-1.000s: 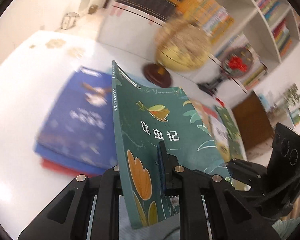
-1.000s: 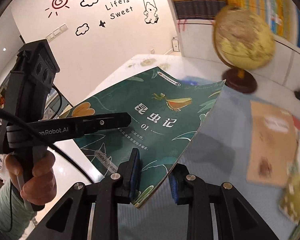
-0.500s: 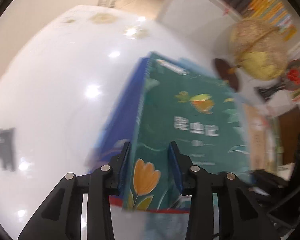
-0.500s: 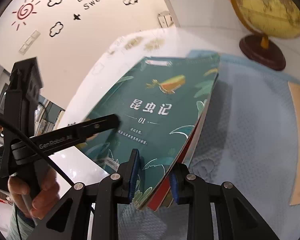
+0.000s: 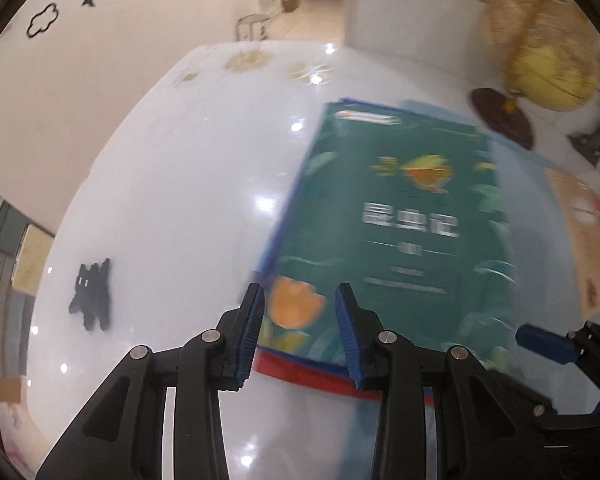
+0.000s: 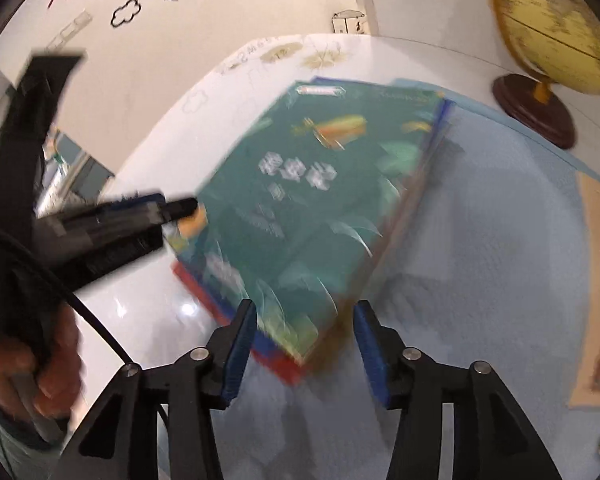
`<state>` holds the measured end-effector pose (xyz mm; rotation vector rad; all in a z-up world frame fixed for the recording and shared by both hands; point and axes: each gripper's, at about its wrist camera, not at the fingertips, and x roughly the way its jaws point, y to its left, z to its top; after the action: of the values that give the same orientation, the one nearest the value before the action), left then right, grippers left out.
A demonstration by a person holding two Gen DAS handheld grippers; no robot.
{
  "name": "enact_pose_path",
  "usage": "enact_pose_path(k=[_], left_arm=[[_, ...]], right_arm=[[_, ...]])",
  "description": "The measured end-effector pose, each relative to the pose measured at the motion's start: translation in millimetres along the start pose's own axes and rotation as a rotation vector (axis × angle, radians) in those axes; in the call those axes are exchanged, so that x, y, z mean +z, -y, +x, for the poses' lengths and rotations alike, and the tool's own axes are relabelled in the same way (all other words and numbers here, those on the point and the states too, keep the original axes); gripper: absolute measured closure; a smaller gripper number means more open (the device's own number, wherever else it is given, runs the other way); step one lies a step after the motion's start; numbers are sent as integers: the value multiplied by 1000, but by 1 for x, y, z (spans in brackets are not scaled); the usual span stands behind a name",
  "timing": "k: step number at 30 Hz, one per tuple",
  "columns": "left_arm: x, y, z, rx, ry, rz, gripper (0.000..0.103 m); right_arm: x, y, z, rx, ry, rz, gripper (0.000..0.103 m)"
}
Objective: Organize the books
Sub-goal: 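Lower the green book onto the stack, open both grippers and withdraw, then move both grippers over the mat to the olive contents-page book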
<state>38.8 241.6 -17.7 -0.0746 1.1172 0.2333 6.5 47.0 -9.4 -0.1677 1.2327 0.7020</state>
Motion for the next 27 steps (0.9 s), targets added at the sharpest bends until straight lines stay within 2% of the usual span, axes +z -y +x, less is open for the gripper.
enact_pose_path(k=[2, 4, 5, 7, 11, 15, 18, 22, 24, 27], left_arm=[[-4, 24, -11, 107, 34, 81, 66], [-9, 51, -19, 156, 64, 139, 59], [-11, 63, -24, 126, 77, 159, 59], [-16, 91, -34, 21, 77, 199, 58], [-43, 160, -58, -108, 76, 323, 58], [-64, 233, -80, -163, 85, 407, 58], [-77, 279, -89, -231, 46, 418, 58], [-97, 339, -109, -298, 8, 392, 58], [-104, 363, -114, -319, 12, 377, 58], [-124, 397, -128, -338, 61, 392, 58]], right_arm=[[-23, 15, -15, -32, 10, -8, 54], [-50, 39, -35, -140, 54, 12, 53], [-63, 55, -43, -198, 57, 36, 53], [-88, 89, -60, -254, 37, 117, 53], [-144, 178, -110, -249, 66, 386, 48], [-191, 257, -150, -243, 116, 610, 48], [-212, 284, -178, -256, 148, 628, 48], [-242, 302, -215, -293, 154, 576, 48], [-261, 313, -231, -311, 146, 545, 44], [-283, 333, -242, -339, 110, 502, 42]])
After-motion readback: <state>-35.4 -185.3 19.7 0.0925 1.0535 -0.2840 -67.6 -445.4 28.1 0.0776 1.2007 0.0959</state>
